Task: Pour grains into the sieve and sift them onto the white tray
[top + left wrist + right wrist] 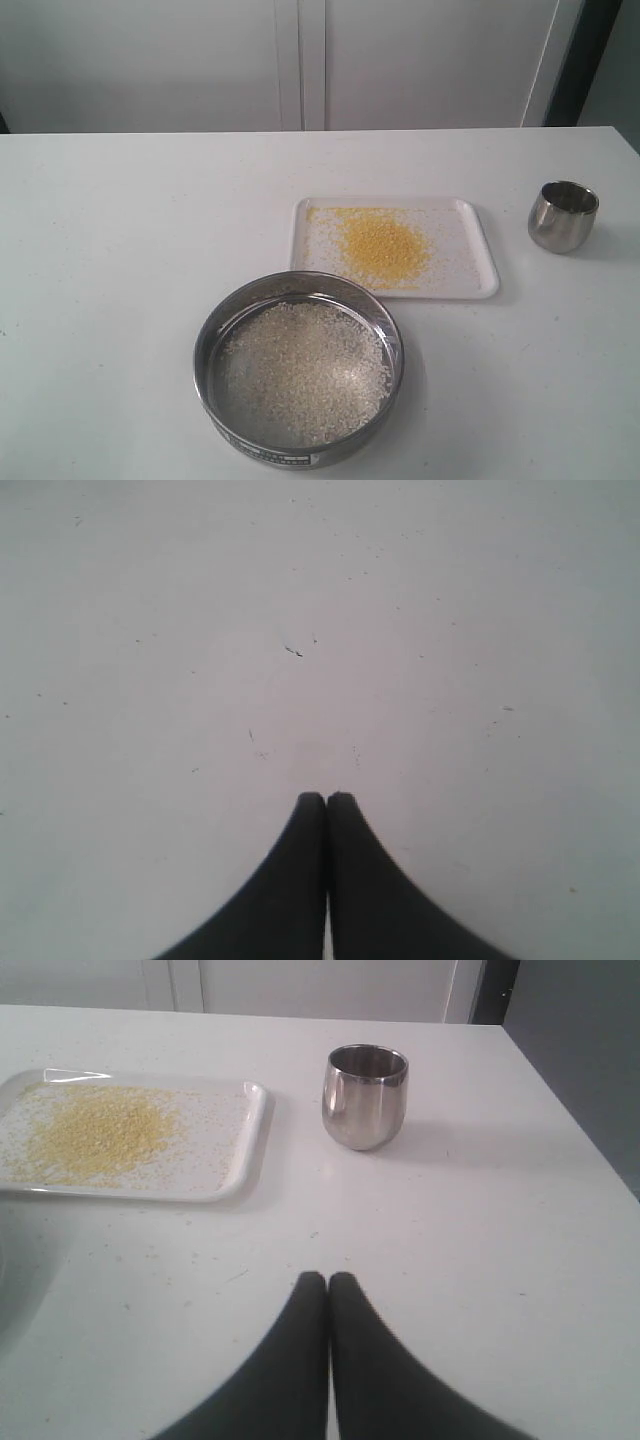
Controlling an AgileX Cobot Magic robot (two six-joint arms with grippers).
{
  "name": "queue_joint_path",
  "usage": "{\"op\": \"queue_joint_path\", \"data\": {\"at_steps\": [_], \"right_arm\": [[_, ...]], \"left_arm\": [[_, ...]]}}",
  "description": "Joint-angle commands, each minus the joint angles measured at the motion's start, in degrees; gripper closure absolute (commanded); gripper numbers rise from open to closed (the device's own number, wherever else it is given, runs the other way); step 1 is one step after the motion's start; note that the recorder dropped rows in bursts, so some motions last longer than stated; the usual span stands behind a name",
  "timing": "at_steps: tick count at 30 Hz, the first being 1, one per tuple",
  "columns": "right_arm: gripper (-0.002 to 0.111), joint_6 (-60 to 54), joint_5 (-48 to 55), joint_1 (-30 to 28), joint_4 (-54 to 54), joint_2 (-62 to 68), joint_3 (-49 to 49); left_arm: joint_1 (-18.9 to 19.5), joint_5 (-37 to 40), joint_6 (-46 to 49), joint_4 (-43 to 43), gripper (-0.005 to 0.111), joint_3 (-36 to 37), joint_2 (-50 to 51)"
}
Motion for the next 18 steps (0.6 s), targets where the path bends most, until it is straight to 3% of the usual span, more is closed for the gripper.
{"op": "queue_joint_path", "data": {"at_steps": [1,18], "right_arm": [[0.108,0.06,-1.82,0.12,-0.48,-0.32,1.12],[0.108,0.06,-2.6,0.12,-0.48,-0.32,1.12]], "left_arm": [[0.06,0.12,-0.04,-0.44,0.107,0.59,-0.24],[0.06,0.12,-0.04,-0.44,0.107,0.59,-0.24]]}}
